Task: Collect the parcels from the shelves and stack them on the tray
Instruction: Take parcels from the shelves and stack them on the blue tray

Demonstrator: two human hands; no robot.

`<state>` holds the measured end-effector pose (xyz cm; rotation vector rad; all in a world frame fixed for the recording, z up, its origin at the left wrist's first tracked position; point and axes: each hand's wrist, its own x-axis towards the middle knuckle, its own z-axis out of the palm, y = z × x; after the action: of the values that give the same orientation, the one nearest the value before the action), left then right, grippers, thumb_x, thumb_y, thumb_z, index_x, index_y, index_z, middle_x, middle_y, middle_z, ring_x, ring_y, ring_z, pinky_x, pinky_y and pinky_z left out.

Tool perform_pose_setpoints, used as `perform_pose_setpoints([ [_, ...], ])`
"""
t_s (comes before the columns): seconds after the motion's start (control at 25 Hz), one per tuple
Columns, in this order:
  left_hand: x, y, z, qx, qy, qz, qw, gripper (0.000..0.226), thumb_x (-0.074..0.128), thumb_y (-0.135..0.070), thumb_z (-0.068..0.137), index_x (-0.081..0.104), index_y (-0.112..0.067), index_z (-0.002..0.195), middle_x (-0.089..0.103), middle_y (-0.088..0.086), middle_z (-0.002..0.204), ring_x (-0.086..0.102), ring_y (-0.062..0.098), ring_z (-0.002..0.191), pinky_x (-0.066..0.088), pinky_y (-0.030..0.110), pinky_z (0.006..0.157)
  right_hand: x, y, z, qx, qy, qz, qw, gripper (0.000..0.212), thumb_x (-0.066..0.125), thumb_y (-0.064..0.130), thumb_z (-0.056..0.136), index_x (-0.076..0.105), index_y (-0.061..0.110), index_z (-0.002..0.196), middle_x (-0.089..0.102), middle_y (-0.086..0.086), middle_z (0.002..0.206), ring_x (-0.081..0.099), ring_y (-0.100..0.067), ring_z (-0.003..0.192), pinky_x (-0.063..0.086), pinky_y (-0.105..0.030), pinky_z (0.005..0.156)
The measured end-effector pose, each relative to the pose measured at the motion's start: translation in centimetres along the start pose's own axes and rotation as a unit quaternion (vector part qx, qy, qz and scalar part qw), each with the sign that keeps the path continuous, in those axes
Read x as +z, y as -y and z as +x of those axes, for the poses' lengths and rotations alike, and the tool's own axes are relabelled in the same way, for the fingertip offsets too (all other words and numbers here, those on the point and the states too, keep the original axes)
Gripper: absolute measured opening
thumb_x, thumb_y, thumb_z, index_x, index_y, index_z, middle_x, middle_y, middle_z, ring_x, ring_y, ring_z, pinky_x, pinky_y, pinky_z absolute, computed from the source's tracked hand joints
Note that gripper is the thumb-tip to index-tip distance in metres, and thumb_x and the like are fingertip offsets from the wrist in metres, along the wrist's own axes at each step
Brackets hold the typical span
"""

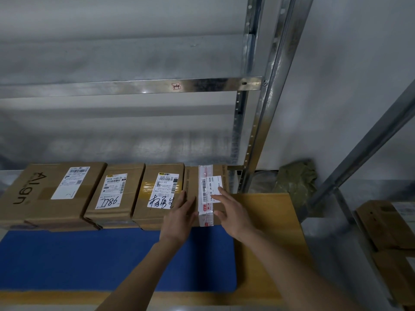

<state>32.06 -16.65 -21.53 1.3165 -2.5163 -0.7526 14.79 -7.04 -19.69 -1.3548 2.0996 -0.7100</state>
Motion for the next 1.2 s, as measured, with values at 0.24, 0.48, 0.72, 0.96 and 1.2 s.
perform_pose_setpoints([
  [0.24,-1.0,-0.4,-0.9,-0.01,0.029,-0.031,0.999,0.059,0.055,-0.041,0.097,0.035,-0.029,0.151,0.011,-0.014,0.163,0.051,0.017,0.13,0.055,0.043,0.092,-0.6,0.2,-0.5,-0.011,0.025,-0.052,0.998,0.06,0.058,0.021,0.1,0.032,0.031,0.153,0.005,0.017,0.166,0.028,-0.015,0.147,0.04,-0.038,0.114],
  [0.48,-4.7,-1.2,-2.5,0.008,0.038,-0.037,0.999,0.06,0.051,-0.05,0.097,0.033,-0.033,0.151,0.012,-0.016,0.161,0.049,0.018,0.132,0.053,0.041,0.096,-2.9,0.4,-3.8,-0.018,0.02,-0.081,0.996,0.067,0.058,0.022,0.1,0.024,0.035,0.156,0.005,0.018,0.165,0.027,-0.011,0.147,0.041,-0.033,0.113],
  [0.72,-10.8,-4.0,-3.3,0.082,0.034,-0.032,0.996,0.061,0.047,-0.058,0.095,0.03,-0.04,0.15,0.012,-0.012,0.162,0.056,0.018,0.123,0.05,0.041,0.096,-7.3,4.4,-7.8,0.04,-0.034,-0.118,0.992,0.065,0.059,0.028,0.098,0.028,0.039,0.154,0.002,0.015,0.166,0.019,-0.017,0.151,0.034,-0.041,0.118],
  [0.96,-16.0,-7.7,-6.3,0.202,0.042,-0.034,0.978,0.068,0.054,-0.056,0.093,0.026,-0.039,0.152,0.018,-0.012,0.162,0.031,0.016,0.143,0.04,0.04,0.107,-10.3,10.6,-16.2,0.066,-0.1,-0.136,0.983,0.069,0.064,0.026,0.096,0.027,0.036,0.153,0.027,0.006,0.162,0.031,-0.017,0.146,0.028,-0.036,0.12],
  [1.2,-18.7,-10.8,-12.9,0.314,0.072,-0.048,0.945,0.068,0.054,-0.059,0.092,0.029,-0.04,0.151,0.022,-0.011,0.161,0.027,0.015,0.145,0.033,0.04,0.114,-10.9,15.8,-28.0,0.17,-0.169,-0.172,0.956,0.072,0.06,0.038,0.096,0.02,0.045,0.155,0.011,0.014,0.165,0.024,-0.016,0.149,0.029,-0.041,0.119],
])
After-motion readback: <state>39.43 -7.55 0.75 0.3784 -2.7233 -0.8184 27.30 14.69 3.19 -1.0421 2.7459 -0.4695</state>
